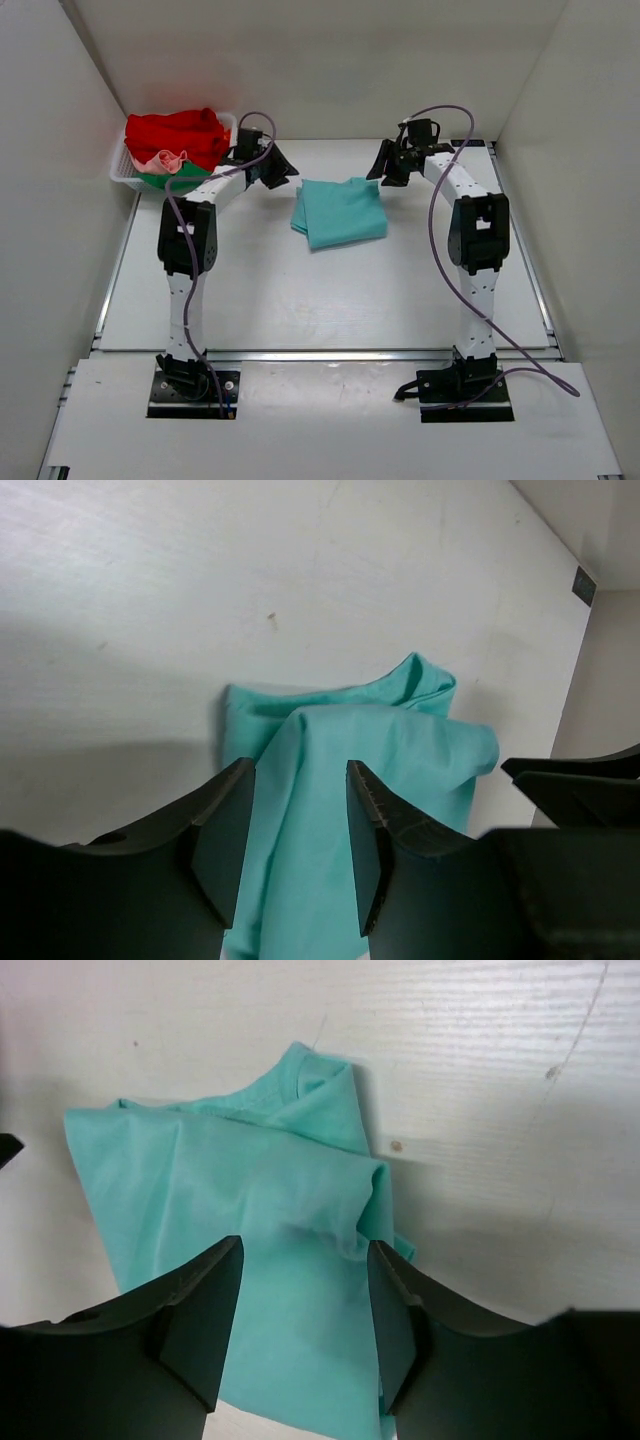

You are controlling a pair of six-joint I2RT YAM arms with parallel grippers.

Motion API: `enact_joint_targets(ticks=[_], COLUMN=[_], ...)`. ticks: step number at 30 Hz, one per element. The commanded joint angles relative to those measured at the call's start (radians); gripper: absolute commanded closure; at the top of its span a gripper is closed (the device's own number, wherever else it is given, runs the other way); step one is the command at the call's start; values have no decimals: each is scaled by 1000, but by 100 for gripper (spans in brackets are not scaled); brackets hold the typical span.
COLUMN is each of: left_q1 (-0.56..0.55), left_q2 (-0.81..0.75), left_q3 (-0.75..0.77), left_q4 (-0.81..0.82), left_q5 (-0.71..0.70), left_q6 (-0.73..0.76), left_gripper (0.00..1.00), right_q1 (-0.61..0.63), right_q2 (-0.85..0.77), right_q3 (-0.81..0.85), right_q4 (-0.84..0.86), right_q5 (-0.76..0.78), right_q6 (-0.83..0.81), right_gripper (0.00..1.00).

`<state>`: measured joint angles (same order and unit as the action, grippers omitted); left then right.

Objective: Fold and stack the t-shirts
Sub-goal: Fold the long partially folded tshirt into a neat square

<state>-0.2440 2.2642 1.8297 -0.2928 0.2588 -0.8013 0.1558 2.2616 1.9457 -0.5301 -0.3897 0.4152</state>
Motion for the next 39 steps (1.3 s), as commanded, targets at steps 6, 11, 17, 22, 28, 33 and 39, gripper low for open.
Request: enact_joint_targets(ticks=[6, 11, 17, 22, 28, 33, 39], left_q1=[3, -35, -69, -87, -94, -98, -112], left_q2=[-247, -265, -249, -226, -244, -259, -269], left_q3=[-314, -434, -475, -440, -492, -497, -529], left_q4=[55, 84, 124, 127, 153, 153, 161], left_q5=[0, -71, -107, -101, -76, -46, -7], left_q6=[97, 113, 74, 51, 27, 24, 1], left_gripper=[48, 49, 50, 58, 86, 99, 84], right_q1=[37, 154, 263, 333, 390, 413, 367], right_q2=[-252, -342, -352, -318, -223, -200, -269], right_q3=[-315, -406, -427, -423, -355, -353, -453], right_q4=[169, 180, 174, 220, 197, 186, 252], right_q5=[61, 161, 227, 198, 180, 152, 183], right_q6=[-111, -199, -239, -243, -247, -234, -205], right_gripper=[48, 48, 46, 51, 51, 52, 48])
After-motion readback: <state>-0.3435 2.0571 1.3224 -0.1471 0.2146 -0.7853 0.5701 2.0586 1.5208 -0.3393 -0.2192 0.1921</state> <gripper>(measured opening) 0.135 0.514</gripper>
